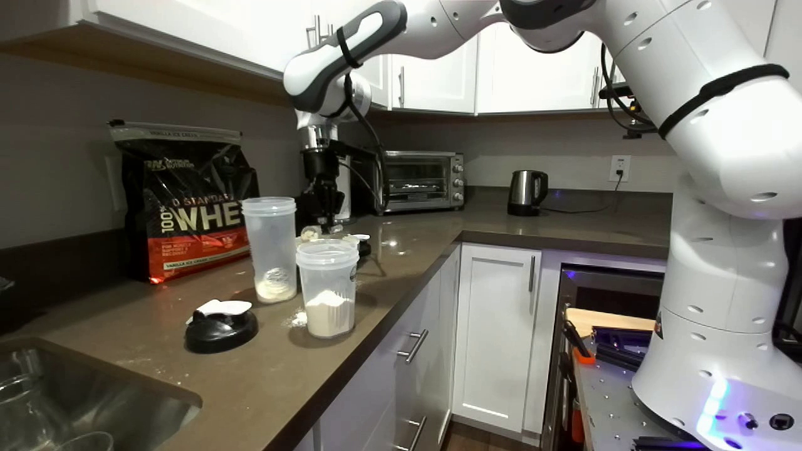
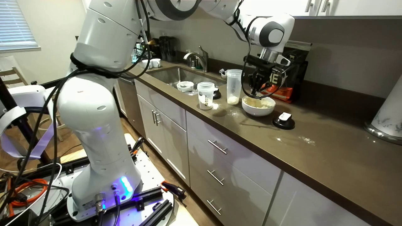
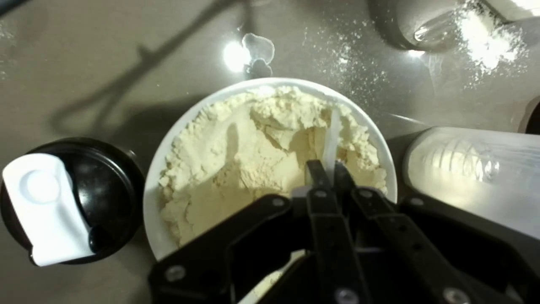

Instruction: Scoop some of the powder from the white bowl into the larger clear bottle

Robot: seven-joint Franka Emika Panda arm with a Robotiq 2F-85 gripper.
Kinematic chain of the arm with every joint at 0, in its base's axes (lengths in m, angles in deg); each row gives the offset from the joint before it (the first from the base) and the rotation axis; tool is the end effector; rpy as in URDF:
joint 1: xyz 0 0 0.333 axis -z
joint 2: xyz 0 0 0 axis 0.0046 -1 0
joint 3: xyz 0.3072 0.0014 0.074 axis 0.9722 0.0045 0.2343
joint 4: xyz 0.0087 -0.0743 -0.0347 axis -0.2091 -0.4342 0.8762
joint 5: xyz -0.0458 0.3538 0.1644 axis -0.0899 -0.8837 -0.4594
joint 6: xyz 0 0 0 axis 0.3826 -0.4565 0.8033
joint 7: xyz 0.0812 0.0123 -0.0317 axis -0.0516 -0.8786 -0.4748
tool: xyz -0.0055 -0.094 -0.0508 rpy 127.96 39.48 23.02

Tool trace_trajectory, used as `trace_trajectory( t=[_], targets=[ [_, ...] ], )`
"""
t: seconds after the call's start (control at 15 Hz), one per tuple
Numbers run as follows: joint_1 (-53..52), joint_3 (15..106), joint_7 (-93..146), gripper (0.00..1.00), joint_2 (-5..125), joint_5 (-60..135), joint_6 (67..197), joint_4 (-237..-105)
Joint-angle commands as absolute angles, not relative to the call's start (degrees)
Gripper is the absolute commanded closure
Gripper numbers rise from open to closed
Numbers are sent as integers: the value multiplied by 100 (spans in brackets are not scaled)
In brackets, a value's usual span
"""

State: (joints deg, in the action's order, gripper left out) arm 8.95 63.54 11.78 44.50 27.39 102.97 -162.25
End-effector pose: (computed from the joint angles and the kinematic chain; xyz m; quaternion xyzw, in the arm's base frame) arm 0.6793 -0.1015 0.3448 -0.9943 0.0140 0.0788 0.0707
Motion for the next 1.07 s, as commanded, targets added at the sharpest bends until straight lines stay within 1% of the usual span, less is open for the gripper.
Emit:
trace_trajectory(
  t=[0.0,1.0],
  targets=[
    [1029,6396,931,98,4740,2561,10237,-16396],
    [1011,6327,865,98,5702,2456,10357,-17208]
  ],
)
